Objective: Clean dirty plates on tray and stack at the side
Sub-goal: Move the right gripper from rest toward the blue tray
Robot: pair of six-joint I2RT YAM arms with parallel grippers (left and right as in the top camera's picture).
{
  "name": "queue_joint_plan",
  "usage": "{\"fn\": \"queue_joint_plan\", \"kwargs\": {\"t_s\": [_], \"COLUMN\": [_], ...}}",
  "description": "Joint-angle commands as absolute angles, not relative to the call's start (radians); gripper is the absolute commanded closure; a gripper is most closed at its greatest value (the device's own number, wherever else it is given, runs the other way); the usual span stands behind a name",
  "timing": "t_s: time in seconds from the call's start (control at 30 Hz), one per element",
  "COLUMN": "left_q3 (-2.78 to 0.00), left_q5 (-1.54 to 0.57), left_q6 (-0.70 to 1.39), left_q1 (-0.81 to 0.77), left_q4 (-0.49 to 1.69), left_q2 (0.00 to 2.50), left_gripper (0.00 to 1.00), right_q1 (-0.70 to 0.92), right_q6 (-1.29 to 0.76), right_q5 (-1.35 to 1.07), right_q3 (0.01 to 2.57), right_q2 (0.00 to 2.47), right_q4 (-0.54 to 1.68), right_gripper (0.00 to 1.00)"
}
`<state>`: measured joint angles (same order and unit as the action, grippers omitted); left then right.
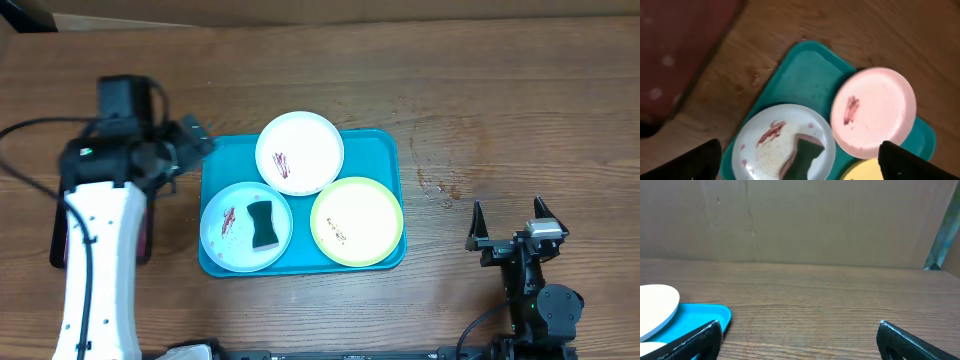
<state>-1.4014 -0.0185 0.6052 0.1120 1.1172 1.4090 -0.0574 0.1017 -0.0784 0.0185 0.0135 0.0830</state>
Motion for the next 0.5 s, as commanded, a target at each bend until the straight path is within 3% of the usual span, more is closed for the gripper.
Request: {"fn": "queue_joint_plan", "kwargs": {"t_s": [0.0, 0.1, 0.33, 0.47], "left_q3": [-1.400, -1.387, -1.376, -1.376], "left_q5": [-0.027, -0.024, -0.060, -0.072], "left_q6": [0.681, 0.681, 0.696, 0.696], "left_q1": [0.191, 0.247, 0.355, 0.373], "left_q4": [1.155, 1.174, 1.175, 1.177], "left_q2": [1.420, 1.420, 1.425, 1.427], "left_gripper": [0.00, 0.00, 0.00, 0.00], "right_q1": [-0.059, -0.058, -0.058, -0.058], "right_q6": [0.107, 0.091, 0.049, 0.049], "right_q5": [-0.079, -0.146, -0.628, -0.678], "right_q3": [0.009, 0.008, 0.008, 0.014], "right_q2": [0.004, 0.004, 0.004, 0.004], "right_q4": [0.068, -0.025, -0.375, -0.668], "right_gripper": [0.00, 0.00, 0.00, 0.00]}}
